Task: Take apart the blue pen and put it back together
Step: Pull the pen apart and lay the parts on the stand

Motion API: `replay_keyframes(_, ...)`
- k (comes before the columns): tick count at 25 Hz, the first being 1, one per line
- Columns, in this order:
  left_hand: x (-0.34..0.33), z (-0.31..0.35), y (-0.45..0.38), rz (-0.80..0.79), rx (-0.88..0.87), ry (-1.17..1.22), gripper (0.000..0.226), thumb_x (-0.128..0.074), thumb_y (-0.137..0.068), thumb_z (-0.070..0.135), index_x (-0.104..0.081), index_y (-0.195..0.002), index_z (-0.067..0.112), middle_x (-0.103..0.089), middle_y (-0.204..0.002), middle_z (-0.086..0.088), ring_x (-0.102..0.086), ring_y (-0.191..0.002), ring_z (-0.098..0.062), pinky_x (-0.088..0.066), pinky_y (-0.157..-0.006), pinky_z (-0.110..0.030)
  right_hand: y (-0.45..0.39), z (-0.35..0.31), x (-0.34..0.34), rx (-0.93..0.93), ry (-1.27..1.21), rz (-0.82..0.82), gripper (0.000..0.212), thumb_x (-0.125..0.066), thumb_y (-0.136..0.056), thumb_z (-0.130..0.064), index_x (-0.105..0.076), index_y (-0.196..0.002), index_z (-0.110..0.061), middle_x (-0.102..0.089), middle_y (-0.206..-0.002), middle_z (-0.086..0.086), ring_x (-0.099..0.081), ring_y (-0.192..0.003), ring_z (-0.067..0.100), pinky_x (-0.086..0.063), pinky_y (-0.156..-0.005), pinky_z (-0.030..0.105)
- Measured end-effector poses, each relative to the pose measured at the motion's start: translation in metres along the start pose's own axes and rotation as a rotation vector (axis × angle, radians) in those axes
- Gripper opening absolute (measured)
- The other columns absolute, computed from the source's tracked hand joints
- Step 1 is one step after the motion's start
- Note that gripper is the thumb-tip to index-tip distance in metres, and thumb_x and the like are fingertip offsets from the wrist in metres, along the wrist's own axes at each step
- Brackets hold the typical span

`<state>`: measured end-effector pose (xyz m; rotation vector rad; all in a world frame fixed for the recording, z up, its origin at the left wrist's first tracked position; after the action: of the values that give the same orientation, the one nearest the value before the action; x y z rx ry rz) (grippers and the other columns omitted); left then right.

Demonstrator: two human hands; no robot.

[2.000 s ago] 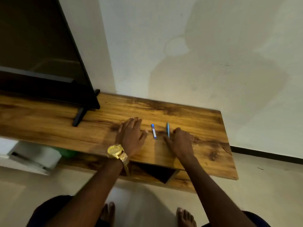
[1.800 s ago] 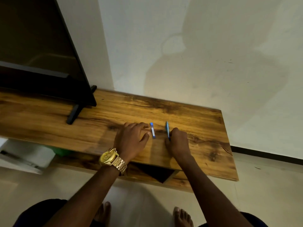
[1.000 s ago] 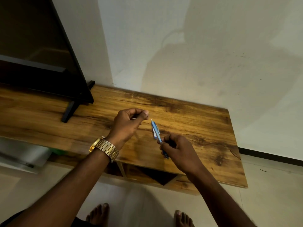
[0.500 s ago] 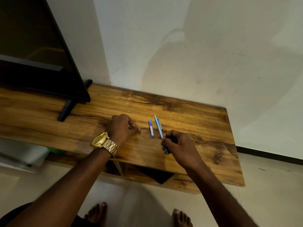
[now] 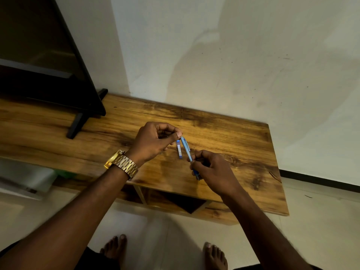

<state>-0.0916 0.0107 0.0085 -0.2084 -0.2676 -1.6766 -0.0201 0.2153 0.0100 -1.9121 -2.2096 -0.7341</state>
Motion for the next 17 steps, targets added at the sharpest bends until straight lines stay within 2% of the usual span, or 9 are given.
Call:
replay_keyframes(7,0.004,-0.002,-0.001,-0.006,0.032,-0.009,0.015,-0.081,-0.095,0.031,-0.084,-0.105,0.020,-0.086,-0.098,0.003,-0.080,-0.090,-0.016,-0.062,-0.066,-0.029,-0.001,-0.001,-0.002,0.016,0.037,-0.021,0.010,-0.069,-0.104,-0.015,-0.076,-0.108,-0.021,-0.081,-0.092,0.002,-0.079,-0.085,0.014,-0.064,-0.077,0.029)
replay_keyframes(9,0.004,-0.004,-0.003,-0.037,0.060,0.004,0.014,-0.079,-0.096,0.032,-0.083,-0.104,0.021,-0.085,-0.097,0.003,-0.079,-0.089,-0.012,-0.061,-0.067,-0.030,-0.001,-0.001,-0.003,0.020,0.053,-0.022,0.010,-0.068,-0.105,-0.015,-0.076,-0.109,-0.020,-0.081,-0.093,0.003,-0.080,-0.087,0.016,-0.063,-0.077,0.028)
replay_keyframes(13,0.005,-0.007,-0.004,-0.067,0.079,0.026,0.012,-0.076,-0.098,0.036,-0.083,-0.101,0.026,-0.085,-0.096,0.007,-0.074,-0.080,-0.001,-0.058,-0.063,-0.023,-0.002,-0.001,-0.003,0.026,0.024,-0.035,0.010,-0.067,-0.106,-0.017,-0.075,-0.108,-0.023,-0.080,-0.094,0.000,-0.077,-0.080,0.005,-0.062,-0.071,0.019)
replay_keyframes(15,0.010,-0.008,-0.005,-0.039,0.098,0.060,0.013,-0.075,-0.099,0.037,-0.083,-0.100,0.027,-0.084,-0.096,0.009,-0.073,-0.082,-0.002,-0.058,-0.062,-0.021,-0.003,0.000,-0.003,0.034,0.027,-0.037,0.011,-0.067,-0.106,-0.016,-0.076,-0.108,-0.022,-0.079,-0.092,0.001,-0.076,-0.079,0.007,-0.063,-0.072,0.025)
replay_keyframes(17,0.024,-0.008,-0.007,0.061,0.129,0.133,0.014,-0.076,-0.098,0.037,-0.083,-0.100,0.025,-0.084,-0.095,0.007,-0.072,-0.084,-0.006,-0.056,-0.062,-0.025,-0.004,0.002,-0.003,0.029,0.036,-0.035,0.010,-0.068,-0.106,-0.014,-0.076,-0.110,-0.018,-0.079,-0.091,0.004,-0.078,-0.082,0.018,-0.064,-0.078,0.036)
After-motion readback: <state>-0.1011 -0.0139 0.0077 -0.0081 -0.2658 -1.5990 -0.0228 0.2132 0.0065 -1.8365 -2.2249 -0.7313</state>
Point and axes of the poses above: each hand's wrist, its own y-axis away from the middle knuckle, its own x-axis out of the back of the hand, z = x × y, the point moved 6 cm from there along -y, towards the middle knuckle
